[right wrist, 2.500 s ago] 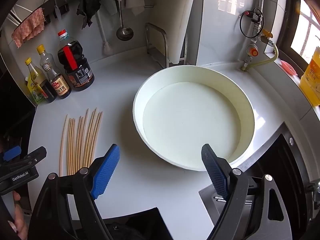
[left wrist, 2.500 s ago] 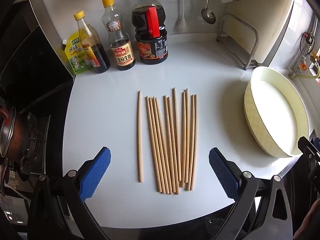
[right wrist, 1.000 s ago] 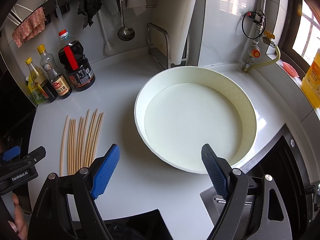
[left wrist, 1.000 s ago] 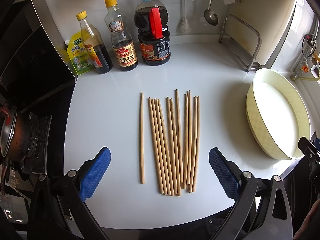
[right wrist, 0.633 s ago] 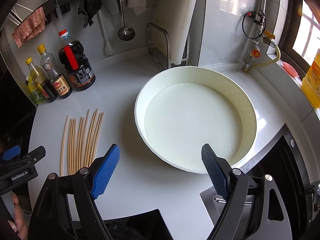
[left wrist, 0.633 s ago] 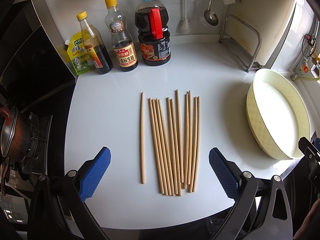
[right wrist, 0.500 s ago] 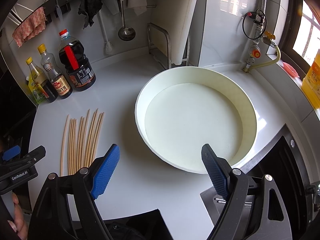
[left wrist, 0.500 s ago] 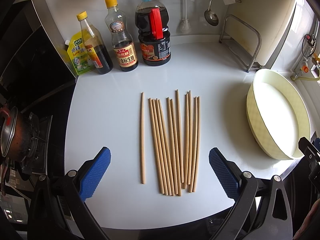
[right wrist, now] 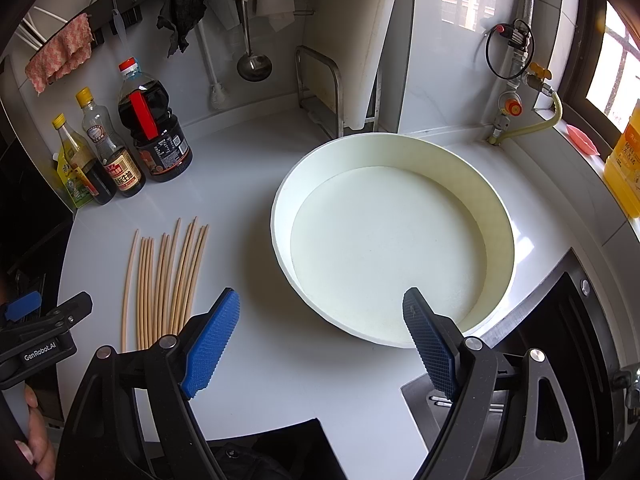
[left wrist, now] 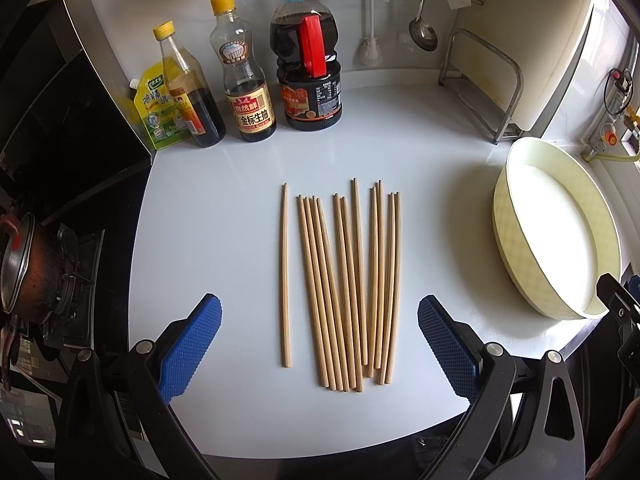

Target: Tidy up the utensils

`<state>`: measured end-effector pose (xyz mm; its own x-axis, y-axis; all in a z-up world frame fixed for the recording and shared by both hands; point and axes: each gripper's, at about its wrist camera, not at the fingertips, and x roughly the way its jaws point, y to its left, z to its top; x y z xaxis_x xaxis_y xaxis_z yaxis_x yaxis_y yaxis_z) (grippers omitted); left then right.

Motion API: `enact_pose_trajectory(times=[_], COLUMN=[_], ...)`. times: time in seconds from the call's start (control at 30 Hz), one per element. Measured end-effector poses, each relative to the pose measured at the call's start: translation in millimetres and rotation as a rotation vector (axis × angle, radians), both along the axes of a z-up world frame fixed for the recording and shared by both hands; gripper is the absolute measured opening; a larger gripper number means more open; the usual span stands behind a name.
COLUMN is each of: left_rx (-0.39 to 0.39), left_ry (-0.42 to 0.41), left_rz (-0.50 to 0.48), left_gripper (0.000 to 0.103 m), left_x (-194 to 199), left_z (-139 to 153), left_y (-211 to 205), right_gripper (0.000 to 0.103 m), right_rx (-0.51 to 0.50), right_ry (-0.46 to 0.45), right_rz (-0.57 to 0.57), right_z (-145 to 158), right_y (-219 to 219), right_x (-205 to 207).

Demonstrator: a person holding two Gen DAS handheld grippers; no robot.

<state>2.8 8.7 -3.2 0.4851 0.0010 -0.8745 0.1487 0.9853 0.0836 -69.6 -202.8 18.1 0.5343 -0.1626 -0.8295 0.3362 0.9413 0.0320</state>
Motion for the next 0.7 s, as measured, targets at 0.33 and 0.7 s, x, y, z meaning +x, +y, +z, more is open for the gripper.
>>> enact_pose_trajectory(times=[0.33, 0.7], left_rx=[-0.003, -0.012], left_ry=[0.003, 0.074], left_rz=[-0.004, 0.021], left_gripper=[0.097, 0.097], left_x=[-0.6, 14.9], left_z=[-1.2, -26.0], left_y=[0.1, 29.0], right_gripper=[0.08, 0.08], right_rx=[0.0, 0.07], right_ry=[0.001, -0.005], right_rz=[0.001, 0.094], right_z=[0.3, -9.9], right_y=[-0.8, 29.2], right_x=[0.0, 18.9])
